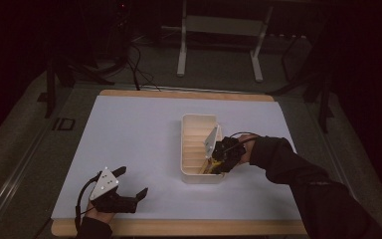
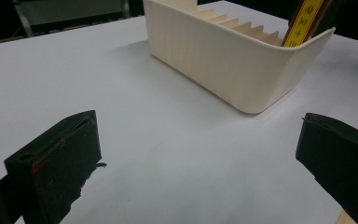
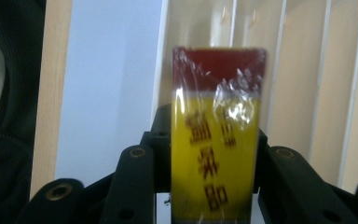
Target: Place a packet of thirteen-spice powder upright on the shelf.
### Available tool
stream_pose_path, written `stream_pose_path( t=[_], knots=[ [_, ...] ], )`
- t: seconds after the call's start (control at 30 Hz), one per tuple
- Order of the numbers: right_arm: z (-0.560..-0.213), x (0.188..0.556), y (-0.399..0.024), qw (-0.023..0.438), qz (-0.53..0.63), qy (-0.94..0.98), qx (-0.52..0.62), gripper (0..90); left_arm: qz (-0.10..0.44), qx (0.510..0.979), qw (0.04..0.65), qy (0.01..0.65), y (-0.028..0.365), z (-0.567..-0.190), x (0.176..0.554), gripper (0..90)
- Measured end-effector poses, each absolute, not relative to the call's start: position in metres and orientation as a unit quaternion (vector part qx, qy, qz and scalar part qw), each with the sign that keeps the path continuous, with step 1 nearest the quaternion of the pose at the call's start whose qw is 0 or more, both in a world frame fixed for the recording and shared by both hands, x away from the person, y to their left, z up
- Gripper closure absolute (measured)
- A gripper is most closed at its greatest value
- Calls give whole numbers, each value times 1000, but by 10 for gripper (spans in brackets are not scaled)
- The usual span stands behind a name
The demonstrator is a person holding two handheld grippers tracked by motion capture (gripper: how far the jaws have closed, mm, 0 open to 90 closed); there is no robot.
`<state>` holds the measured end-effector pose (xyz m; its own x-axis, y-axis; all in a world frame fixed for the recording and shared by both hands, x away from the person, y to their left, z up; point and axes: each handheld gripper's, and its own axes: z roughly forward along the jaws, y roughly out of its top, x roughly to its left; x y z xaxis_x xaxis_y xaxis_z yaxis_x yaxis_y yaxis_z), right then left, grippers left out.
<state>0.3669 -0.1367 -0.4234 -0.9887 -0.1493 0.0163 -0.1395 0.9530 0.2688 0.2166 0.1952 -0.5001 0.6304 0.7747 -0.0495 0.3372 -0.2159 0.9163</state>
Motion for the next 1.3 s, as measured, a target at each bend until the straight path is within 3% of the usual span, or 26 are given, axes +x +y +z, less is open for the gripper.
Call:
stream_pose_path(
  t=[0.4, 1.0, 1.13, 1.3],
  knots=[
    [-426, 368, -139, 19, -162, -986, 46, 613, 216, 751, 506, 366, 195, -500, 215, 0],
    [-379, 363, -166, -17, -225, -974, 28, 452, 216, 753, 504, 363, 195, -500, 215, 0],
    [-374, 365, -175, -25, -235, -971, 16, 411, 215, 753, 504, 364, 195, -500, 215, 0],
    [-373, 367, -188, -40, -239, -970, -16, 292, 214, 753, 504, 364, 194, -500, 215, 0]
  ],
)
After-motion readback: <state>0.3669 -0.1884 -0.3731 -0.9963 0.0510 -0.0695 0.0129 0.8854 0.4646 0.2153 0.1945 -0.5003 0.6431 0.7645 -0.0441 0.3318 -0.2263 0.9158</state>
